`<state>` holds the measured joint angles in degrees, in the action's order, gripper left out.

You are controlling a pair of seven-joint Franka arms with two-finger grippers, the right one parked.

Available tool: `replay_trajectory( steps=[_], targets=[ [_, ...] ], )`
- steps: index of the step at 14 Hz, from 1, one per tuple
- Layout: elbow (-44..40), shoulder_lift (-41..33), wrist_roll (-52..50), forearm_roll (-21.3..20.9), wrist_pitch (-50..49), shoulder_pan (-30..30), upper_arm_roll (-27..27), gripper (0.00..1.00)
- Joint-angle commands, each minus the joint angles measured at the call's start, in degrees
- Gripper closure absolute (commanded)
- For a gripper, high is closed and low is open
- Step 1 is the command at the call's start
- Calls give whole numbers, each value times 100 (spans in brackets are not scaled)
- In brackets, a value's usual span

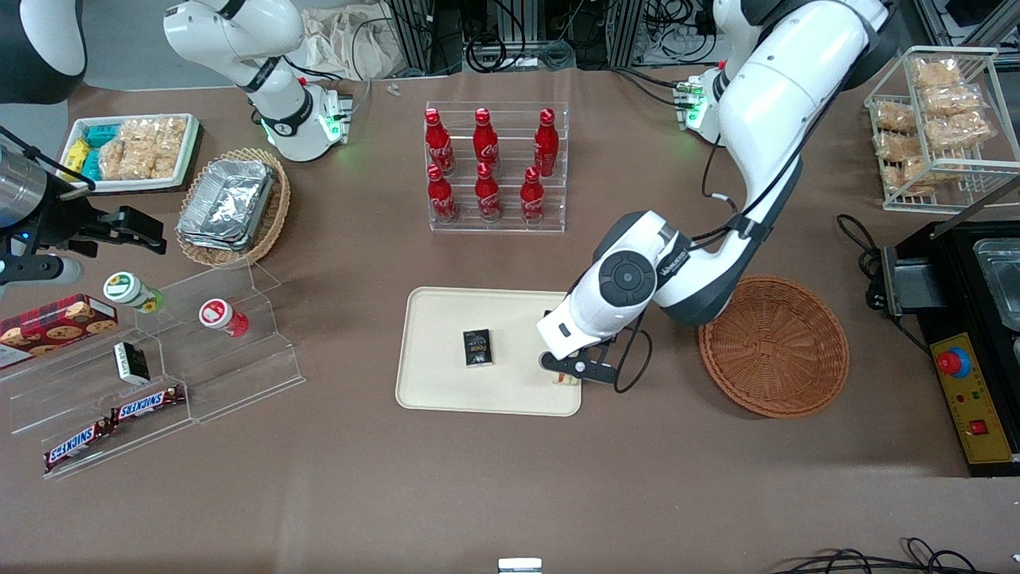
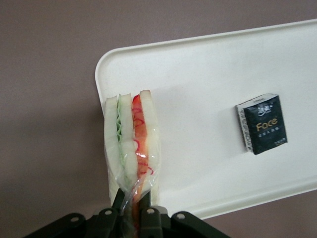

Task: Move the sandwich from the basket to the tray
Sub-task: 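Carry the sandwich with the left gripper over to the cream tray, then lower the sandwich onto the tray beside the black box and open the left gripper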

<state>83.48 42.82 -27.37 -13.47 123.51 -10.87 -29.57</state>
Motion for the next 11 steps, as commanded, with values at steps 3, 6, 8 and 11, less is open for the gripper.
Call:
replay_trajectory(
  steps=[3, 6, 8, 11],
  targets=[
    [-130, 315, -40, -147, 128, -99, 4, 100],
    [-130, 350, -145, -147, 182, -161, 13, 99],
    [-121, 350, -338, -156, 182, -196, 13, 58],
    [-121, 341, -445, -156, 164, -205, 13, 1]
  ],
)
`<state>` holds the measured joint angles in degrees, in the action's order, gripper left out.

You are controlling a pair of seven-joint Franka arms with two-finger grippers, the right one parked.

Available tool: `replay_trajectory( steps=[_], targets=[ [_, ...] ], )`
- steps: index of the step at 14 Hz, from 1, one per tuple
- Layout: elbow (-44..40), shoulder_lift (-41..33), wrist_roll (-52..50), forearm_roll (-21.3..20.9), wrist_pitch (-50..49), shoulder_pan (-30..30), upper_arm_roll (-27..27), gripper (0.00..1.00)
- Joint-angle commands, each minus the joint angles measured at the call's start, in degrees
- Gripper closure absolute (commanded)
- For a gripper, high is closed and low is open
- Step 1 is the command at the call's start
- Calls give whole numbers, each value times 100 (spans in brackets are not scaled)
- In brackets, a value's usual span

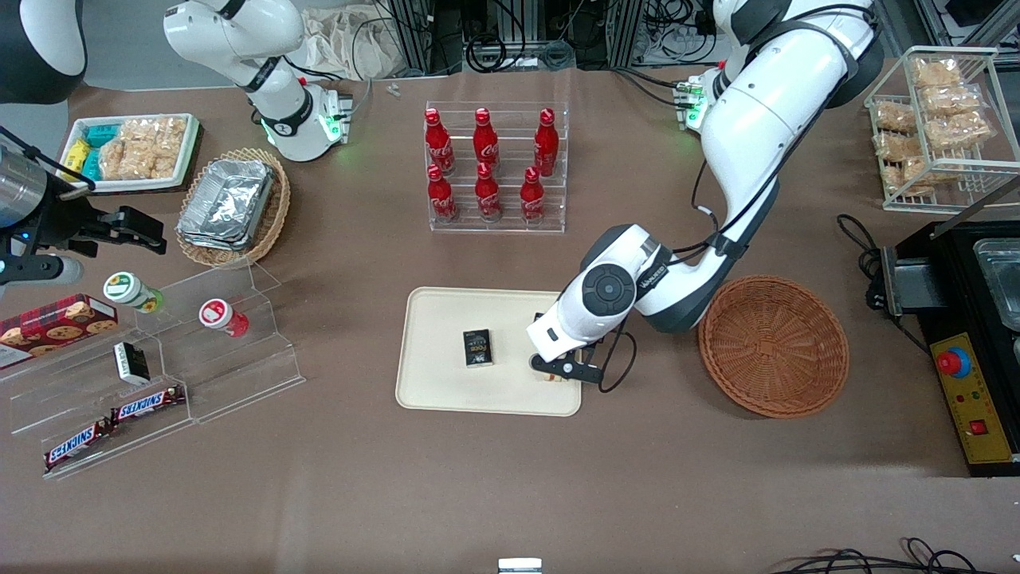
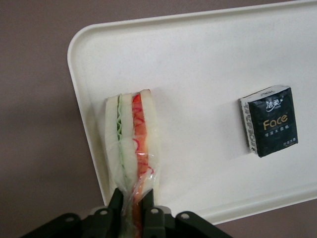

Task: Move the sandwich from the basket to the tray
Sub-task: 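Lower the sandwich onto the tray beside the black box and open the left gripper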

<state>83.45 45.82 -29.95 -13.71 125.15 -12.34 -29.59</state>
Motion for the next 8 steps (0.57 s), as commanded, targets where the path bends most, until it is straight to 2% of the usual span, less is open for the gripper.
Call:
replay_trajectory(
  steps=[1, 3, 8],
  targets=[
    [-119, 24, -187, -132, -17, -41, 14, 1],
    [-127, -142, -204, -54, -209, 20, 14, 1],
    [-171, -1231, -55, 272, -1447, 608, -21, 1]
  ],
)
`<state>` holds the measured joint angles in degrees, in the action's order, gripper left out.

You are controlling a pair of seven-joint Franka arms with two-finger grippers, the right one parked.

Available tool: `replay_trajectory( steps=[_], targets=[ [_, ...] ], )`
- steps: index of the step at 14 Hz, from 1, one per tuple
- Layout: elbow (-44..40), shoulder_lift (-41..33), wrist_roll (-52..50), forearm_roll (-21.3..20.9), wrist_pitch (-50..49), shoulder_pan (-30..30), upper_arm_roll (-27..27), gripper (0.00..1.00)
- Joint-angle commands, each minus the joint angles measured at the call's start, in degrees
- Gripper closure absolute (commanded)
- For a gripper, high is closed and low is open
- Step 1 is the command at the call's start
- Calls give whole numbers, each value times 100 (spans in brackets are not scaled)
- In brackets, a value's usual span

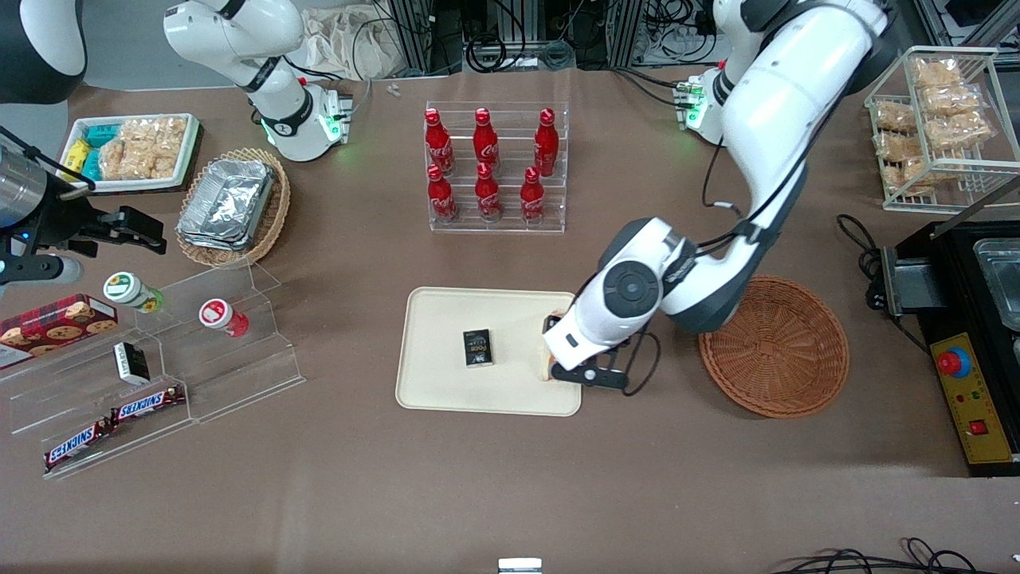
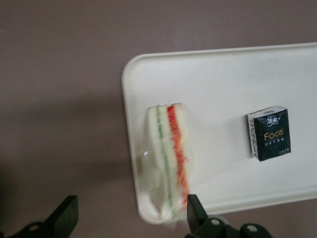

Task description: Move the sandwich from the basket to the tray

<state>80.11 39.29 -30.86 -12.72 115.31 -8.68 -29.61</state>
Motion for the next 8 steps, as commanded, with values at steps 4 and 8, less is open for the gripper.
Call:
replay_trajectory(
  steps=[4, 8],
  targets=[
    [154, -1449, 1035, 426, -1615, 953, -28, 1],
    [145, -2249, 1820, 868, -2073, 1816, -1, 1]
  ],
)
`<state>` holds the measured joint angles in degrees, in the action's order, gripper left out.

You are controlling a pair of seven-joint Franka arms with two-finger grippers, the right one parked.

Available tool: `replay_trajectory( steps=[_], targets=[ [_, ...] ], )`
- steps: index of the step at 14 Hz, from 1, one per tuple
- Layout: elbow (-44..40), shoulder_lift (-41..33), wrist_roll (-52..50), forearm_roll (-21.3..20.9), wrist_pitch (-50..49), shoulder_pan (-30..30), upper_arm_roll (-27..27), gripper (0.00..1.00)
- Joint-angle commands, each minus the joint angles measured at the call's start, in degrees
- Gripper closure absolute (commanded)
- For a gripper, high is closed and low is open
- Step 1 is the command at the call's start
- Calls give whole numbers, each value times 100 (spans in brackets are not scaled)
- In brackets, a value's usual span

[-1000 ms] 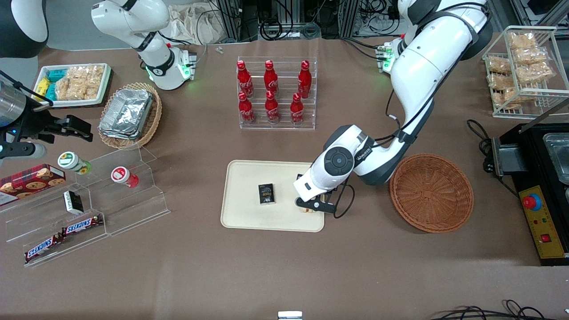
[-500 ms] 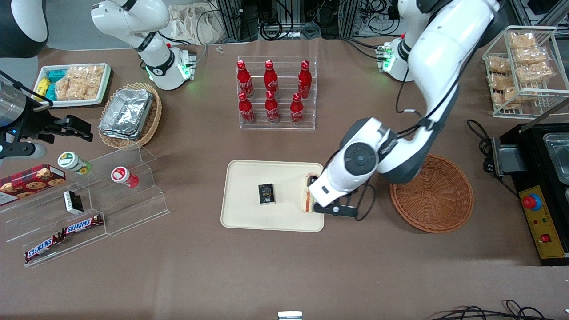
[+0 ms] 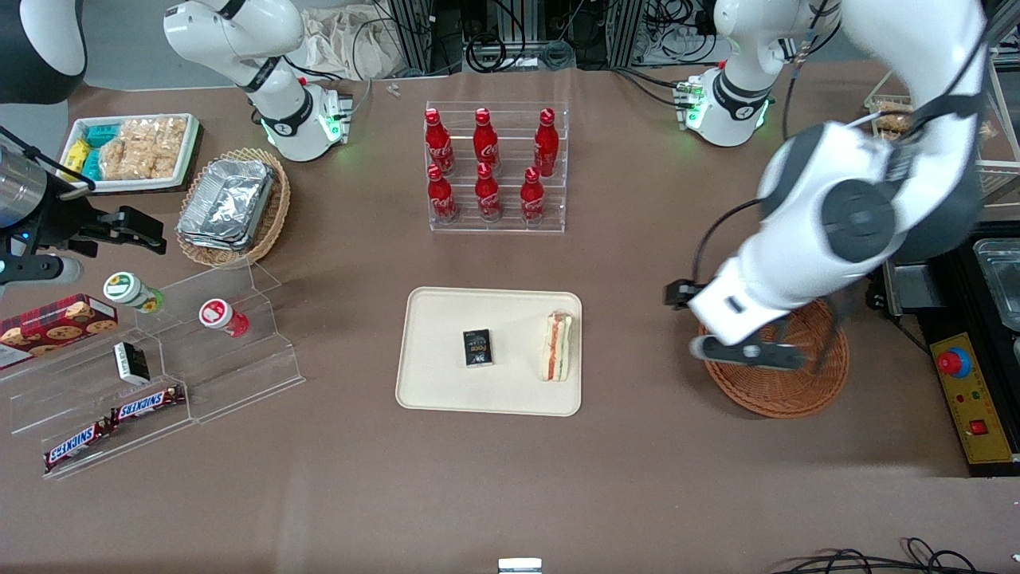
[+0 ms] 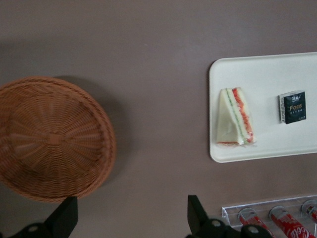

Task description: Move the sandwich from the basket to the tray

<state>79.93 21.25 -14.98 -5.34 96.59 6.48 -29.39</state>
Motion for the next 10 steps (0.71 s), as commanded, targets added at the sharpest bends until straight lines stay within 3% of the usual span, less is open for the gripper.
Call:
replay_trajectory(
  steps=[1, 4, 10],
  targets=[
    [163, -594, 224, 78, -298, 397, -6, 1],
    [163, -893, 224, -150, -675, 695, 3, 1],
    [189, -1087, 258, -151, -747, 1170, 38, 1]
  ],
)
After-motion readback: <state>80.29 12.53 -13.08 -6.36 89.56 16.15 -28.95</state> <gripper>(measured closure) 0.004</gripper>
